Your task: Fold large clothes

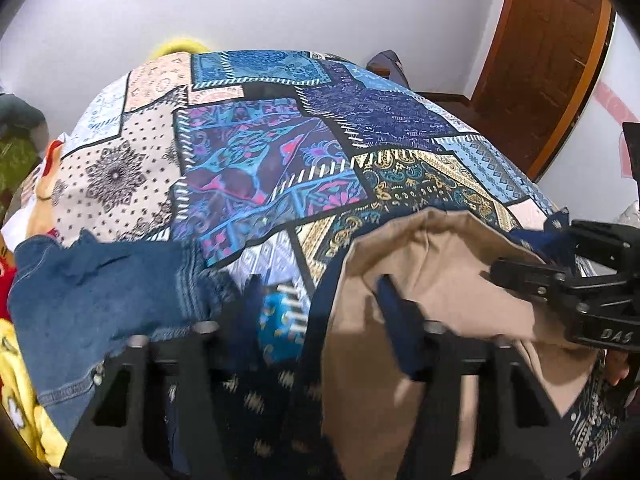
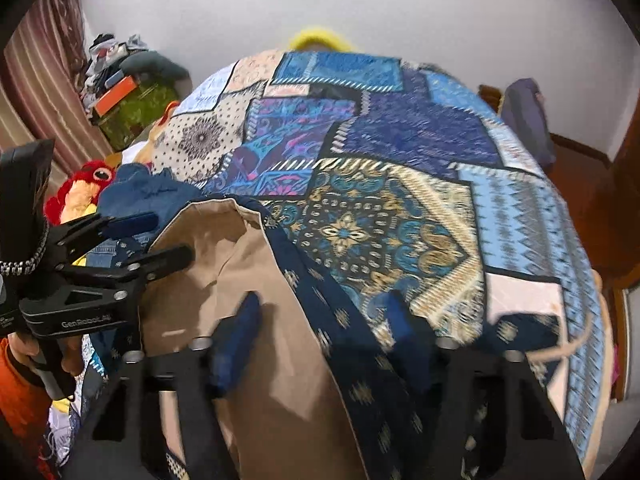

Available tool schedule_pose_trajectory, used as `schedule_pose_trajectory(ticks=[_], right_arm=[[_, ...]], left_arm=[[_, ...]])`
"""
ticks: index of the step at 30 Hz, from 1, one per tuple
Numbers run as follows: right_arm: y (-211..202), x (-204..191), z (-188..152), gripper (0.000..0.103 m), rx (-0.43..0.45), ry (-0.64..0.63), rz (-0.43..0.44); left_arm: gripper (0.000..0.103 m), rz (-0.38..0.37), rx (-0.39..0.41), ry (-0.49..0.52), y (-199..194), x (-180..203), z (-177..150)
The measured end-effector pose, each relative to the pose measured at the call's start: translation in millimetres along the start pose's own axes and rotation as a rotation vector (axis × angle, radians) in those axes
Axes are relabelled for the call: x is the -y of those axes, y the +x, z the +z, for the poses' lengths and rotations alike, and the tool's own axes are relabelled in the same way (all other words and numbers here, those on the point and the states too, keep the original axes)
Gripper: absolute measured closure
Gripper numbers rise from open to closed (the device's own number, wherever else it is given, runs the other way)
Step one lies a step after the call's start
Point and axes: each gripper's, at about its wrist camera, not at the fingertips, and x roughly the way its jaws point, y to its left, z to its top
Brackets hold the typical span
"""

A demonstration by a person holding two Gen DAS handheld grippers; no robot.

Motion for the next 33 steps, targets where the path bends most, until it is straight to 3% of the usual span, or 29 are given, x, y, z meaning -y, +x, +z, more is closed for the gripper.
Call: schedule_pose_trajectory(ticks=[2,3,6,13,20,26,33], right_arm=[[7,0,3,0.081,-0.003,0.002,0.014],[9,0,4,0.087,-0.001,0.007,0.029],[3,-1,4,0.092,0.026,0.022,0.050],[-58,-20,-8,0.093,0.095,-0.011,0.104],[-119,-48,-48,0.093,0.132,-0.069,0.125],[-155,-72,-95,0.093,0.118,-0.097,0.148],[-163,-86,-152,0.093,0.045,-0.102,0.156]], left_arm=[[0.096,-0.015,-0.004,0.005,4,2,4],[0.096,-0.015,-0.005,0.004,5,2,5],[0.096,-0.031,0.035,-0.006,-11,4,4],[0.096,-0.102,0.121,0.017,-85,21,-10],[0.096,-0.139,0.150,0.063,-151,40,-49],[0.096,-0.186,0.123,0.092,-177,53,-96],[0.096,-0.220,-0.023,0.103,-164,65,-159]])
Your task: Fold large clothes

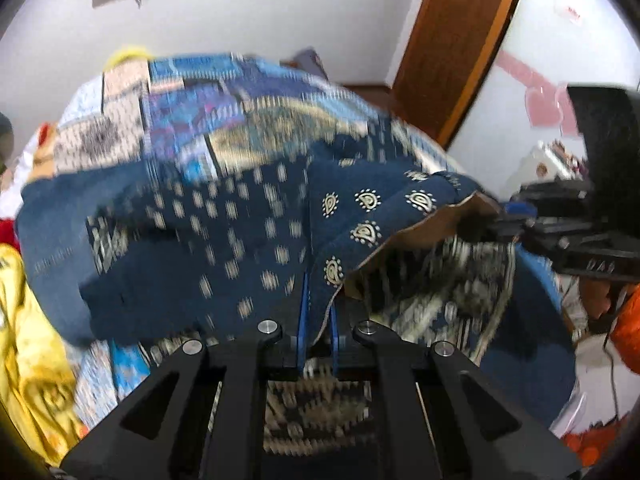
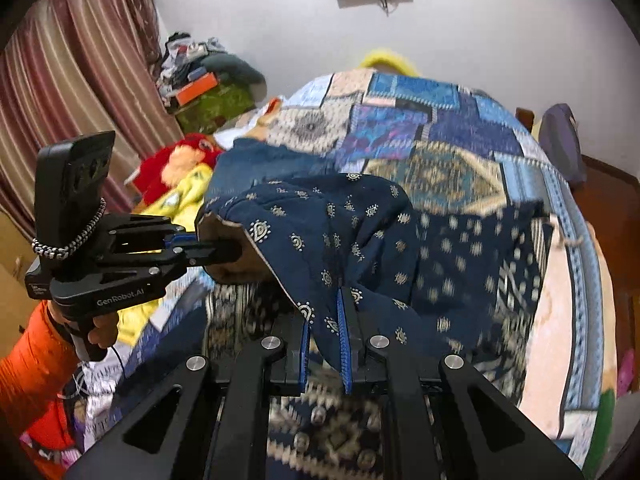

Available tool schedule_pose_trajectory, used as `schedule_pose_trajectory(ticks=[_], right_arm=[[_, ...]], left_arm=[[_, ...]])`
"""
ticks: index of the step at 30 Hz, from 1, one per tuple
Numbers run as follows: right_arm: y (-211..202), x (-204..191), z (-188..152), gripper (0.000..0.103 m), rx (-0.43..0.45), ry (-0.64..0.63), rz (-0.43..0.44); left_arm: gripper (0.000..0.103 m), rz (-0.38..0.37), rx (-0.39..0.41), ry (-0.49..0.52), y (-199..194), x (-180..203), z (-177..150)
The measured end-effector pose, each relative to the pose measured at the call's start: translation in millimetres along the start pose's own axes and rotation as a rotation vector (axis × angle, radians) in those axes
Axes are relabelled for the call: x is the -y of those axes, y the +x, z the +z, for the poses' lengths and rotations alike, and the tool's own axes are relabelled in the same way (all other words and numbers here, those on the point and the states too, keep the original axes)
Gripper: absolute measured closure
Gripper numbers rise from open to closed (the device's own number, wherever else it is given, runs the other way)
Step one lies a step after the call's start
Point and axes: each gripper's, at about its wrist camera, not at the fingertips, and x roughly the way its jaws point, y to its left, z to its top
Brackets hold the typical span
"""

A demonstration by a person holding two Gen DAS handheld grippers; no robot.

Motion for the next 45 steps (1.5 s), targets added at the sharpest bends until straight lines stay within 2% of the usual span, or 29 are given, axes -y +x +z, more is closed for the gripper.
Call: schedule_pose_trajectory(ticks=[5,7,10,11,13,17,22,24,25,26,29,33,36,39,43,45], right_arm=[[7,-5,-30,0.093,-0.068,-0.014,-0.042],[14,-2,-41,0.093,-0.133,-0.004,-0.042],[31,8,-57,0.093,-0.245,0.034,-0.024],[34,9,-60,0.093,-0.253,0.038,-0.022],[31,10,-65,0.093,-0.226,0.024,-0.024],[21,10,-67,0.093,-0.241,0.011,-0.036],[2,25,-68,0.093,-0.245,0.043,0.015],[-7,33,-68,0.093,-0.249,0.080,0.041],[-9,35,-67,0.093,-0.253,0.093,0.038],[-13,40,-67,0.093,-0.253,0.107,0.022],[-27,52,-62,0.093,-0.207,0.120,-0.045],[-32,67,-49,0.092,-0.154,0.171,-0.078],[-24,71,-40,0.093,-0.136,0.194,-0.085],[-1,72,-40,0.093,-0.161,0.206,-0.081],[35,67,-55,0.093,-0.255,0.114,-0.207],[33,61,-61,0.093,-0.226,0.026,-0.224]], left_arm=[[0.089,0.011,-0.104,-0.047,25,-5,-38],[0.086,0.014,-0.133,-0.066,36,-8,-52],[0.085,0.020,-0.118,-0.073,39,-8,-63],[0.084,0.023,-0.113,-0.071,39,-8,-64],[0.082,0.034,-0.110,-0.071,39,-7,-65],[0.080,0.040,-0.110,-0.073,38,-6,-69],[0.079,0.068,-0.123,-0.031,35,-4,-68],[0.067,0.094,-0.137,-0.008,29,-4,-69],[0.051,0.115,-0.138,-0.004,24,-6,-71],[0.044,0.130,-0.129,-0.005,18,-9,-73],[0.043,0.149,-0.113,-0.035,1,-22,-74],[0.042,0.174,-0.061,-0.097,-19,-40,-65],[0.037,0.185,-0.024,-0.148,-20,-50,-53],[0.037,0.183,-0.047,-0.170,-1,-53,-48],[0.037,0.201,-0.139,-0.164,40,-50,-55],[0.036,0.204,-0.161,-0.145,51,-49,-62]])
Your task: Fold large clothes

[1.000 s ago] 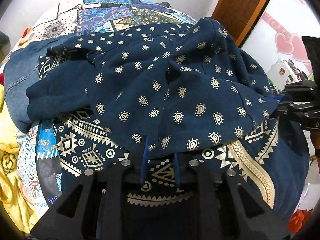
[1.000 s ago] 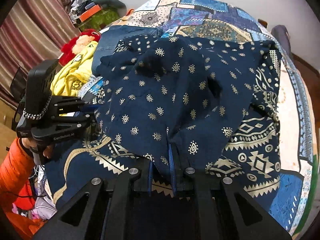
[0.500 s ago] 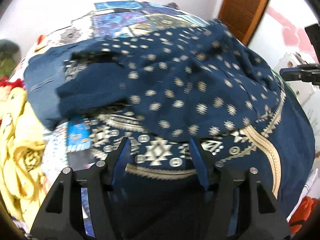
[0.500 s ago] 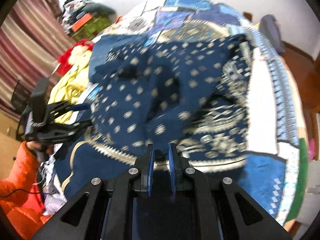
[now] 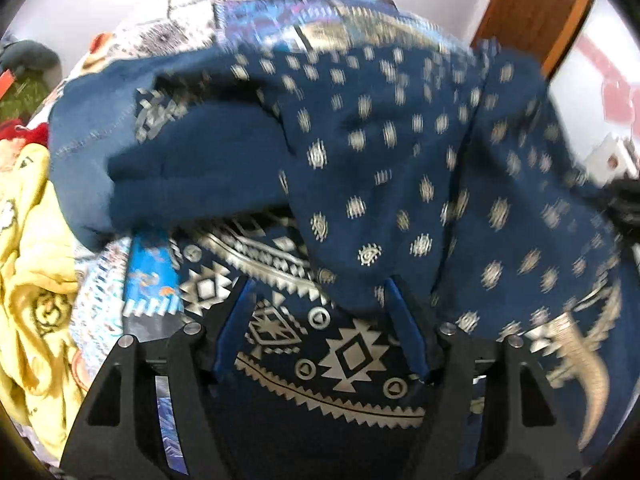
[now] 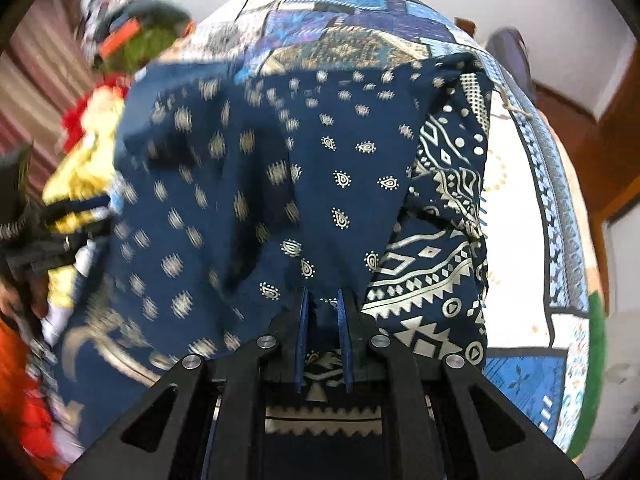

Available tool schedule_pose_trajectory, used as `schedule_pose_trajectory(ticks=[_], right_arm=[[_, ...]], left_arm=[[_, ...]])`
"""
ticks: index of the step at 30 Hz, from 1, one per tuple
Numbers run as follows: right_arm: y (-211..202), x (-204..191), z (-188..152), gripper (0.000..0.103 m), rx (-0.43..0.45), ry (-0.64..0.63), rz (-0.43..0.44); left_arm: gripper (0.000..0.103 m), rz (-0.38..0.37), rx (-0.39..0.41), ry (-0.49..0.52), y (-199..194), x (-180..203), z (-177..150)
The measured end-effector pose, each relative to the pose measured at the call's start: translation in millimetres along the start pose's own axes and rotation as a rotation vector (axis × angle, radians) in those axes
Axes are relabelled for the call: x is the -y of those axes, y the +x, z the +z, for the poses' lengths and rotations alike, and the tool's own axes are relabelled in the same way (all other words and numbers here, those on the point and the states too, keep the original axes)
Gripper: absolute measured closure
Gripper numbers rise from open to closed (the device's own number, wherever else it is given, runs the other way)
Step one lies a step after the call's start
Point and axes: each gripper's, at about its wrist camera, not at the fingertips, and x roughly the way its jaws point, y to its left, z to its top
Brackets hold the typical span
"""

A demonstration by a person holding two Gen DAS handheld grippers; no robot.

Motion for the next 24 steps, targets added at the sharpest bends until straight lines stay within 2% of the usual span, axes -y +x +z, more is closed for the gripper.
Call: schedule_pose_trajectory(ticks=[2,4,5,6,8,9,11,13,16,19,21,24], right_arm=[[-3,-5,-4,0.093,0.008,-0.064,-0.040],[-5,-5,-6,0.089,0.015,-0.091,-0.055],[-6,-4,-7,0.076,0.022,-0.097,-0.088],[-5,1,-8,0.040,0.030,-0.095,-0.152],[-6,11,-8,0.000,0.070,-0.082,-0.328],[-7,17,-9,0.000,0.086,-0.075,-0.315],[-6,33,-11,0.000,0.052,0.003,-0.216],[-5,42,-10,0.000,0.028,0.057,-0.161],[-8,54,-1,0.000,0.034,0.114,-0.085],[-17,63,9,0.000,0.078,0.153,-0.060],[-22,73,20,0.000,0.122,0.192,-0.049],[-24,82,35,0.000,0.162,0.247,-0.041]], left_arm=[[0.032,0.011,0.034,-0.001,0,-1,-5],[0.029,0.007,0.035,-0.016,0,-3,-7],[0.028,-0.005,0.032,-0.034,0,-7,-8],[0.027,-0.011,0.031,-0.045,0,-9,-9],[0.025,-0.021,0.030,-0.059,-1,-13,-12],[0.025,-0.025,0.029,-0.062,-2,-15,-12],[0.025,-0.028,0.035,-0.068,-9,-20,-11],[0.026,-0.014,0.052,-0.072,-15,-26,-5],[0.025,0.040,0.121,-0.085,-38,-43,7],[0.024,0.087,0.174,-0.130,-51,-70,25],[0.024,0.123,0.187,-0.175,-50,-92,39],[0.024,0.130,0.181,-0.238,-40,-123,55]])
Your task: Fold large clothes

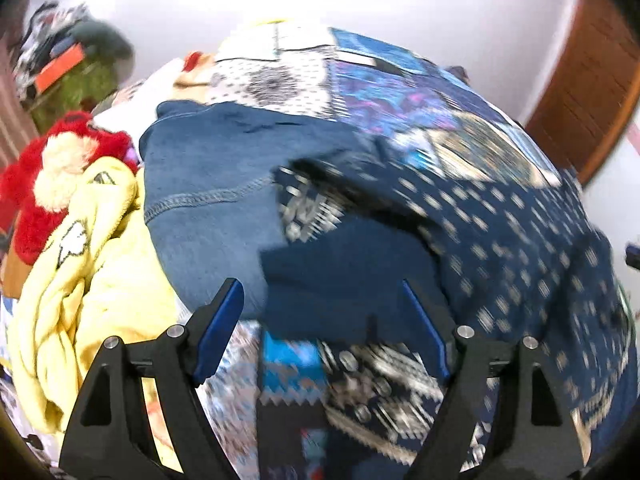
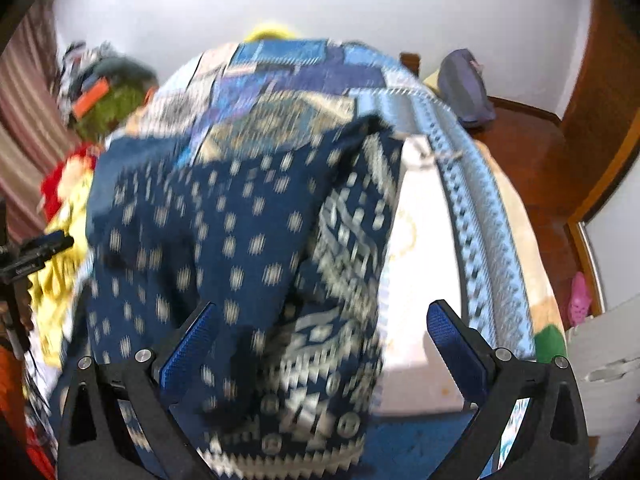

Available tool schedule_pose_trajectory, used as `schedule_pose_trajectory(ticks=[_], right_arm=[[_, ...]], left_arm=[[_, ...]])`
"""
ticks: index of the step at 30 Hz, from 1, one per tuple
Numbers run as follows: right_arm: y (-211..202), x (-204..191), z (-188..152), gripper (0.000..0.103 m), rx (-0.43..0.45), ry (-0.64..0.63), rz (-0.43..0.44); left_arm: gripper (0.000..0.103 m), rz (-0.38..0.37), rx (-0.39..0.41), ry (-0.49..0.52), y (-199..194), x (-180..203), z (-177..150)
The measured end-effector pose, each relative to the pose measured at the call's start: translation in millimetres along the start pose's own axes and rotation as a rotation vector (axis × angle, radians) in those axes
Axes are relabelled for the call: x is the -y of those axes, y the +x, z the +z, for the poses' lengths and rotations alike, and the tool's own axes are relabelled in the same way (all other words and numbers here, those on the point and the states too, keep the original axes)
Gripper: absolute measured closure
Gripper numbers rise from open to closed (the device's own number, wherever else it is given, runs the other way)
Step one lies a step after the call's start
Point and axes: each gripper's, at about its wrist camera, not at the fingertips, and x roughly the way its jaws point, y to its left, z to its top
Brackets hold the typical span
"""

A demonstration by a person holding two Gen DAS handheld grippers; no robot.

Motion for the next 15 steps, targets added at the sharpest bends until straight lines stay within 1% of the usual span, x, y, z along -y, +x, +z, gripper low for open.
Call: schedule_pose_trajectory(ticks=[2,5,6,8,10,11,12,13,14,15], right_arm=[[6,6,12,0.000,0.016,0.038,-0.003],[19,20,29,0.000,0.071,0.078,-0.007],[26,26,35,0.000,0.077,0.094,-0.009],[42,38,46,0.000,0.062,0.128,-0.002],[59,50,57,0.003,0.044,0.171,0.005],[67,55,60,0.007,0.035,0.189,0.012],[76,59,65,0.013,0.022,0.209,0.023],[84,63,69,0.017,0.011,0.222,0.041],[92,66,72,0.021,-0.003,0.232,0.058],[102,67,77,0.031,-0.015,0.239,0.073]], left_arm=[[0.024,-0.007,-0.018,-0.049,21,-15,15],[0.025,-0.009,-0.039,-0.087,47,-28,28],[0.027,-0.013,-0.045,-0.098,55,-30,30],[0.036,-0.029,-0.063,-0.114,72,-33,37],[0.039,-0.034,-0.070,-0.114,82,-32,41],[0.041,-0.036,-0.072,-0.113,90,-31,45],[0.041,-0.038,-0.071,-0.113,93,-31,46],[0.044,-0.048,-0.072,-0.112,99,-29,49],[0.049,-0.054,-0.075,-0.115,104,-29,50],[0.049,-0.053,-0.075,-0.118,107,-29,52]])
